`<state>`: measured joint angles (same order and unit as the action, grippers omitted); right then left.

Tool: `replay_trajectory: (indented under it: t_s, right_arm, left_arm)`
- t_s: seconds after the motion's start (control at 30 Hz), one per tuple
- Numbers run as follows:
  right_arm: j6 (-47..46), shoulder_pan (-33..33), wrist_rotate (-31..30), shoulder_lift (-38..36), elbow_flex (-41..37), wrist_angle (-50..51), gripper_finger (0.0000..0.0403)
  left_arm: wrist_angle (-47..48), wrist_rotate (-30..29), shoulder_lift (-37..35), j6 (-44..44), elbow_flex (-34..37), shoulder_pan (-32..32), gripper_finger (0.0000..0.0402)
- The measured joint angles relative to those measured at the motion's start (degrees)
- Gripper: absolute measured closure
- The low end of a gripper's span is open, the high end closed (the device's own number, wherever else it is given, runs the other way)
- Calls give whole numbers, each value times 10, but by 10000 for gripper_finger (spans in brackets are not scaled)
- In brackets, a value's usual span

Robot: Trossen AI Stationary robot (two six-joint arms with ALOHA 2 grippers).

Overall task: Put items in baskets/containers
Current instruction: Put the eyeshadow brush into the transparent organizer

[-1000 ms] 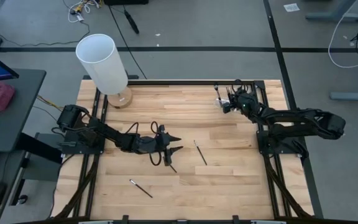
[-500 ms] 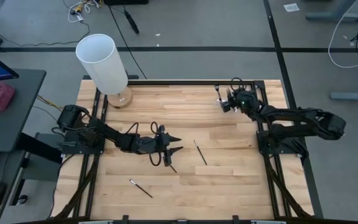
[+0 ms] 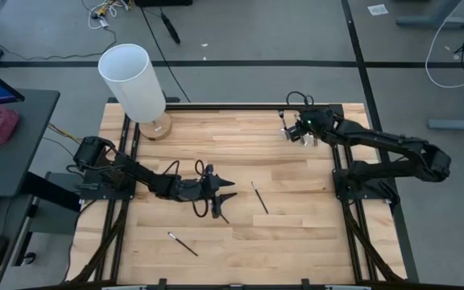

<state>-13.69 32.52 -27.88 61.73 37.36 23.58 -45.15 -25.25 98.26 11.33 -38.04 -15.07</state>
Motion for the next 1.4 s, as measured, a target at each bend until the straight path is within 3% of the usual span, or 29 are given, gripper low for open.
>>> replay_trajectory:
  t_s: [0.13, 0.37, 0.47, 0.6, 0.77, 0.87, 1.0, 1.2, 1.4]
  right_arm:
    - [-21, -66, 3, -5, 19, 1, 255]
    - [-116, -266, 2, 3, 21, -54, 292]
    - [-149, -369, -23, 28, 7, -126, 315]
    - [-161, -479, -49, 89, -27, -267, 348]
    - [-112, -534, 23, 174, -55, -457, 376]
    - [-115, -535, 3, 221, -54, -517, 380]
    - [-161, -529, -4, 260, -30, -449, 355]
    - [-165, -538, -16, 289, 23, -308, 264]
    - [-243, -562, -126, 330, 22, -290, 189]
  left_arm:
    - [3, -1, 0, -4, 0, -3, 225]
    - [51, -28, -11, -18, 12, -15, 225]
    - [47, -82, -37, -16, 52, -32, 225]
    - [38, -91, -76, 23, 117, -39, 225]
    - [-2, -91, -89, 78, 168, -39, 225]
    - [-13, -91, -91, 91, 171, -39, 225]
    - [-18, -91, -90, 90, 169, -39, 225]
    - [-19, -96, -90, 89, 169, -34, 225]
    - [-22, -97, -90, 89, 169, -20, 225]
